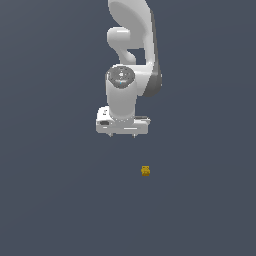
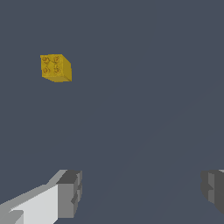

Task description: Pick up the object and move it to a goal position.

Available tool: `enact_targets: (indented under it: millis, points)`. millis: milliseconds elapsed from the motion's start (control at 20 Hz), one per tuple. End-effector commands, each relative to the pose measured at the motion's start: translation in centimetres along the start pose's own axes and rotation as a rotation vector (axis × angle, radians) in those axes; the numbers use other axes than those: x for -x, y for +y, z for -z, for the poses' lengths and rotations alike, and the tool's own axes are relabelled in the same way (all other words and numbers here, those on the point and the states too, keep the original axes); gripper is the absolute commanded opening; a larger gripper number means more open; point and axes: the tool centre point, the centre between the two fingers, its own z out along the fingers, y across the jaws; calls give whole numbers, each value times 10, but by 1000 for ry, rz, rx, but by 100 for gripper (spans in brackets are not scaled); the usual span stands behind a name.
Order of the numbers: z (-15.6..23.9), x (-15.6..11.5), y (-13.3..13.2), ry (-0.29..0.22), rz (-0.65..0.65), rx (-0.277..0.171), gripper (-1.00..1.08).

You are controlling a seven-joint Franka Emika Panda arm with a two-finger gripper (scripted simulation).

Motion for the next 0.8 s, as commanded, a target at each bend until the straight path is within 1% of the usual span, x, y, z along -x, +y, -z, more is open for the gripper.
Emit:
enact_targets:
  millis: [0,750]
  points:
    - [0,0,0,0,0,0,100]
    - [0,-8,-2,12,21,1,100]
